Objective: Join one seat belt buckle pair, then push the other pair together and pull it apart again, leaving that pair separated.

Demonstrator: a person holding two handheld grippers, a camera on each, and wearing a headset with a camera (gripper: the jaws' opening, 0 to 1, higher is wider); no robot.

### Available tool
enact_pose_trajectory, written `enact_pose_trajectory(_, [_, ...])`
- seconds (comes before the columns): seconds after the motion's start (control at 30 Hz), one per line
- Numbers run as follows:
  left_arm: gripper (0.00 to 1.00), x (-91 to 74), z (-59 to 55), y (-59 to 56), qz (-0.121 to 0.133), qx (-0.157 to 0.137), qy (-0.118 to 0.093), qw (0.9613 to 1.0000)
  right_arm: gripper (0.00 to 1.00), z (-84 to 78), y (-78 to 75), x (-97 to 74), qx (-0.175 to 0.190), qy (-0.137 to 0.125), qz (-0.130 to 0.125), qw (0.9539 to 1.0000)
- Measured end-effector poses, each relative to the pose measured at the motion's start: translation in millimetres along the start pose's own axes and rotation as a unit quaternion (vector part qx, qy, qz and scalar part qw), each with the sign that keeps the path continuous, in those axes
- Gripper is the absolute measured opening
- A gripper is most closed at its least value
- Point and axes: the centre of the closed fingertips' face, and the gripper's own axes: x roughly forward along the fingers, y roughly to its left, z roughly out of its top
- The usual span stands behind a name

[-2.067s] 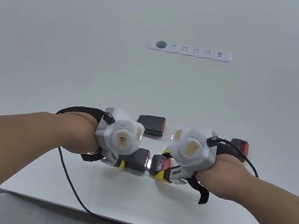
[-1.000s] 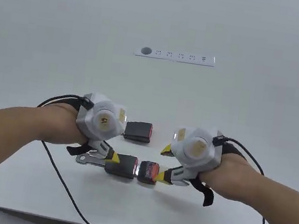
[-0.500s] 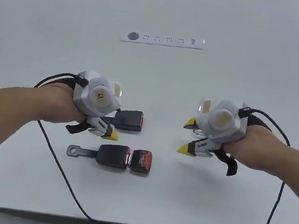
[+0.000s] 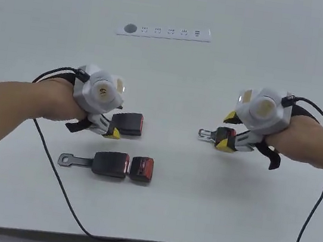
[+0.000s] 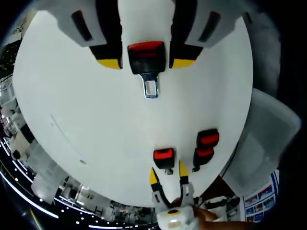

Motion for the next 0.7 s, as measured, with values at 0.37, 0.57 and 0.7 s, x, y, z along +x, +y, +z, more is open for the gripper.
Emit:
enact_pose_trajectory(0.37, [0.42,3.0,-4.1,-6.8,-0.015,0.005,0.012,0.9998,0.34,-6.3,7.2,6.3,-0.011,0.014,0.022,0.9996])
enact_pose_trajectory(0.57, [0.33,2.9,-2.4,-7.5,-0.019,0.017,0.013,0.9996,0.33,-6.7,7.5,7.0,-0.028,0.019,0.034,0.9988])
enact_pose_trajectory(0.7, [0.32,2.9,-2.4,-7.0,-0.021,0.011,0.009,0.9997,0.33,-6.5,7.6,7.4,-0.036,0.022,0.041,0.9982])
